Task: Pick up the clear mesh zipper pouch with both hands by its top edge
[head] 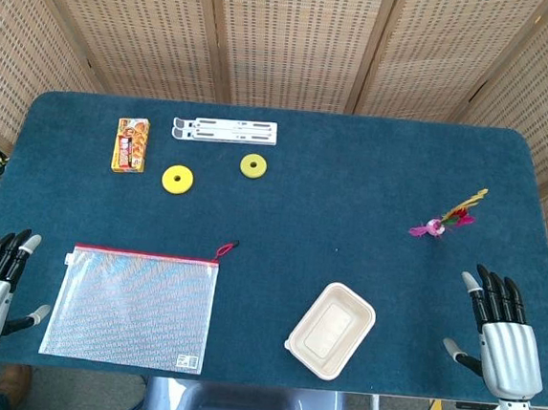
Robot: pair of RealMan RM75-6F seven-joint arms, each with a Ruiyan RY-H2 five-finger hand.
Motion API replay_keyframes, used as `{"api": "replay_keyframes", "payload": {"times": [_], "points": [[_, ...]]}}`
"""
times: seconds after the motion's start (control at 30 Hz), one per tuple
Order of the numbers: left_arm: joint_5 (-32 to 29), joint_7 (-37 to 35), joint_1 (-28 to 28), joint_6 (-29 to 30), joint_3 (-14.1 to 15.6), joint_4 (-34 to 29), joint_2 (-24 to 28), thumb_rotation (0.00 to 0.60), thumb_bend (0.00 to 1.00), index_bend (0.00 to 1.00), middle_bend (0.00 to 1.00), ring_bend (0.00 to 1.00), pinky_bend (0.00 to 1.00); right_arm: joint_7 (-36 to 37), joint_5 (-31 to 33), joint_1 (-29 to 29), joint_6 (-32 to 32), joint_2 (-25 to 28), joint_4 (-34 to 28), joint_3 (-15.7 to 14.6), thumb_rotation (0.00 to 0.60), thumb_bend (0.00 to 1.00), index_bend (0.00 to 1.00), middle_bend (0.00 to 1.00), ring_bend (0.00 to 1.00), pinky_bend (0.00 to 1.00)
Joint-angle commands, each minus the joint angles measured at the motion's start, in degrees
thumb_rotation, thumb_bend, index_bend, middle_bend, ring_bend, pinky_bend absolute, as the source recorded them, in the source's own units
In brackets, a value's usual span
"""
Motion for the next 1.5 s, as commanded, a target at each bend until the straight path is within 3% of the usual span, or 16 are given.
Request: {"api": "replay_keyframes", "payload": {"times": [0.03,0.23,0.37,0.4,0.43,0.5,0.57,0.6,0.7,0.77,0.9,0.97,1.13,1.5], "points": [[-0.06,-0.03,-0.01,-0.05,-0.02,0.03,-0.02,0.600,0.00,0.00,0.00,0.00,0.00,-0.08,-0.02,0.01,-0.04,-0.02,-0.01,0.00,0.600,0.00,0.06,0.00,0.00,0.00],[-0.63,0.29,-0.53,-1.21,-0.18,0.26,-0.31,0.600,0.00,0.00,0.00,0.00,0.00,0.07,0.17,-0.03,-0.12,0.05,-0.08,0.02,0.600,0.00,0.06,0.00,0.00,0.00],[-2.71,1.78,-3.13,-5.57,-1.46,-0.46,-0.95,0.600,0.00,0.00,0.00,0.00,0.00,-0.03,0.36,0.16,-0.17,0.18,-0.50,0.39,0.600,0.00,0.06,0.00,0.00,0.00],[-3.06,2.03,-3.62,-6.12,-1.86,-0.59,-1.12,0.600,0.00,0.00,0.02,0.01,0.04,-0.11,0.39,0.19,-0.19,0.16,-0.51,0.44,0.600,0.00,0.06,0.00,0.00,0.00],[-3.43,2.68,-4.70,-6.98,-2.81,-0.75,-1.63,0.600,0.00,0.00,0.06,0.06,0.11,-0.30,0.40,0.24,-0.25,0.16,-0.55,0.48,0.600,0.00,0.06,0.00,0.00,0.00],[-5.01,4.10,-7.55,-10.33,-4.73,-1.61,-2.79,0.600,0.00,0.00,0.38,0.37,0.43,-0.68,0.58,0.34,-0.45,0.02,-0.48,0.58,0.600,0.00,0.06,0.00,0.00,0.00],[-7.22,5.96,-10.30,-13.64,-6.70,-2.38,-3.80,0.600,0.00,0.02,0.66,0.62,0.65,-1.08,0.86,0.45,-0.68,-0.14,-0.46,0.70,0.600,0.00,0.06,0.00,0.00,0.00],[-8.83,7.45,-12.22,-15.71,-8.14,-2.62,-4.68,0.600,0.00,0.07,0.75,0.70,0.73,-1.39,1.07,0.54,-0.87,-0.28,-0.39,0.79,0.600,0.00,0.06,0.00,0.00,0.00],[-15.16,11.07,-17.37,-21.63,-12.00,-3.24,-7.38,0.600,0.00,0.24,0.87,0.81,0.85,-2.25,1.83,0.80,-1.45,-0.74,-0.10,1.06,0.600,0.00,0.06,0.00,0.00,0.00],[-19.41,12.99,-20.14,-24.77,-13.90,-3.48,-8.67,0.600,0.04,0.30,0.90,0.84,0.90,-2.71,2.27,0.92,-1.76,-0.98,0.11,1.18,0.600,0.00,0.06,0.00,0.00,0.00],[-31.66,18.30,-26.95,-32.07,-17.46,-3.35,-11.44,0.600,0.25,0.37,0.93,0.87,0.95,-3.45,3.60,1.23,-2.44,-1.42,0.58,1.69,0.600,0.00,0.06,0.00,0.00,0.00],[-38.03,21.50,-30.75,-34.70,-18.80,-1.97,-13.34,0.600,0.30,0.39,0.93,0.87,0.95,-3.69,4.23,1.37,-2.68,-1.60,0.91,1.99,0.600,0.00,0.07,0.00,0.00,0.00],[-49.51,26.66,-37.98,-36.57,-20.05,1.83,-18.06,0.600,0.31,0.43,0.93,0.87,0.95,-4.35,5.78,1.48,-3.14,-2.07,1.72,2.41,0.600,0.00,0.07,0.00,0.00,0.00],[-60.39,28.59,-46.77,-39.18,-18.77,12.88,-26.28,0.600,0.33,0.46,0.93,0.87,0.95,-5.32,7.64,1.87,-4.13,-2.78,2.60,2.79,0.600,0.00,0.07,0.00,0.00,0.00]]}}
